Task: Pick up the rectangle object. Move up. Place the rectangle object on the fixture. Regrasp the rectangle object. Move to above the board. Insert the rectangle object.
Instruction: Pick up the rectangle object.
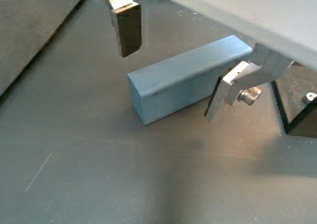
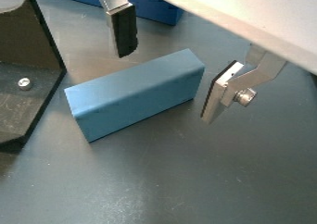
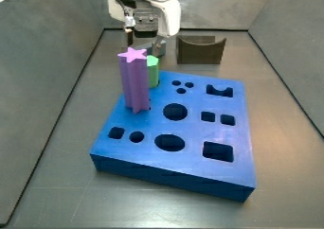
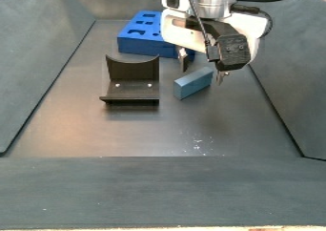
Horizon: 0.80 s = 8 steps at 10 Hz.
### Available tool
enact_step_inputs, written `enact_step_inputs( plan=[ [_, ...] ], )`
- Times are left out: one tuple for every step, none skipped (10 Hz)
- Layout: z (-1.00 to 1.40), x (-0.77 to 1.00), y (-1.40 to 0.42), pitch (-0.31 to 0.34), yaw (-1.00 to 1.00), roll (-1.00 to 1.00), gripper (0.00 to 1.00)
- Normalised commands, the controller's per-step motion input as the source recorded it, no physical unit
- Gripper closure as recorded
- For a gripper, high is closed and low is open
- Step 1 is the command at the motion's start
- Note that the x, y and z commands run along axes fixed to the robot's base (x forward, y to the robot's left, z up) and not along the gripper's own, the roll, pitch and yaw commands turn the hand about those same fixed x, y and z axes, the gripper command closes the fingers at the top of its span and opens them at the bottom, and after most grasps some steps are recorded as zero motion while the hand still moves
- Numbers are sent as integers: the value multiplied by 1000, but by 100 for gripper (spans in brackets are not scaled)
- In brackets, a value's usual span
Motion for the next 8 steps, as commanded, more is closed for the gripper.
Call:
enact_step_inputs(
  plan=[
    [-297,237,291,0,191,-454,0],
    [-249,14,66,-14,223,-280,0],
    [-180,0,-89,-46,0,34,0],
    [-797,243,120,0,0,-303,0],
    [-429,0,614,0,0,-563,0],
    [0,0,0,-49,0,0,0],
    [-46,0,-3,-106,0,31,0],
    [-409,-177,-297,-429,63,194,0]
  ],
)
